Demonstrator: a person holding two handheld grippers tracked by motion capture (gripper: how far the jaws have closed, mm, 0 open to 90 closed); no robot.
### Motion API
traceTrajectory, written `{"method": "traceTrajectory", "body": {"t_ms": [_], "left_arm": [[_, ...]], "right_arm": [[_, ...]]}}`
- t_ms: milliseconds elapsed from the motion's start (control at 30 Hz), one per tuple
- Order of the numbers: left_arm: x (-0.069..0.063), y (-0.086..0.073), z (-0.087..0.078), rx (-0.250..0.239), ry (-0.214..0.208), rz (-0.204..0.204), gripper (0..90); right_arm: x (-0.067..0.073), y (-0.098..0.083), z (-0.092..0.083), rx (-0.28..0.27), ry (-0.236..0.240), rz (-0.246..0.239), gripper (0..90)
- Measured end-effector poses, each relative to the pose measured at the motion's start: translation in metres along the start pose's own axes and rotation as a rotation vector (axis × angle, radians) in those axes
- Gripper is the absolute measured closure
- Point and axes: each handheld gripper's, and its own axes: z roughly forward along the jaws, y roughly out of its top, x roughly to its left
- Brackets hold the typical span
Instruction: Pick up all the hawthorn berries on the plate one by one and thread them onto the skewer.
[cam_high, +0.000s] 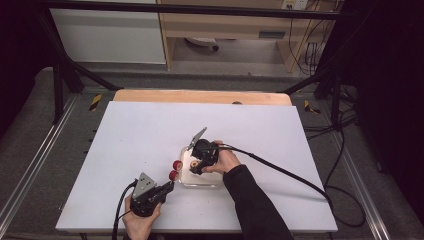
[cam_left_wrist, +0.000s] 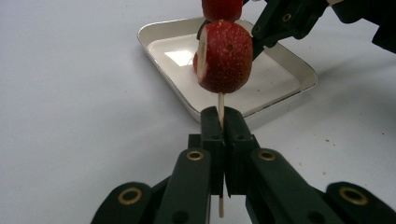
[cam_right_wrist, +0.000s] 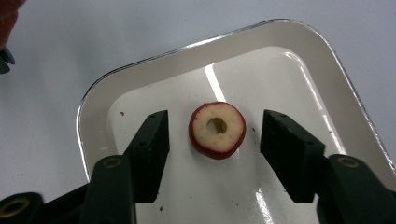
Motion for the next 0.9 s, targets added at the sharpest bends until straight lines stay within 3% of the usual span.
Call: {"method": "traceTrajectory", "body": {"t_ms": [300, 633, 733, 900], "left_arm": [[-0.001, 0.000, 0.001, 0.002, -0.002, 0.001, 88.2], [-0.001, 0.000, 0.001, 0.001, -0.003, 0.005, 88.2], [-0.001, 0.000, 0.001, -0.002, -0.002, 0.004, 88.2], [-0.001, 0.000, -0.001, -0.015, -0.004, -0.003, 88.2]], "right_arm": [[-0.002, 0.000, 0.005, 0.017, 0.012, -0.023, 55.4], [-0.003, 0.000, 0.007, 0.017, 0.011, -0.036, 59.3], [-0.003, 0.000, 0.006, 0.010, 0.012, -0.027, 59.4], [-0.003, 0.001, -0.004, -0.025, 0.014, 0.036, 59.5]]}}
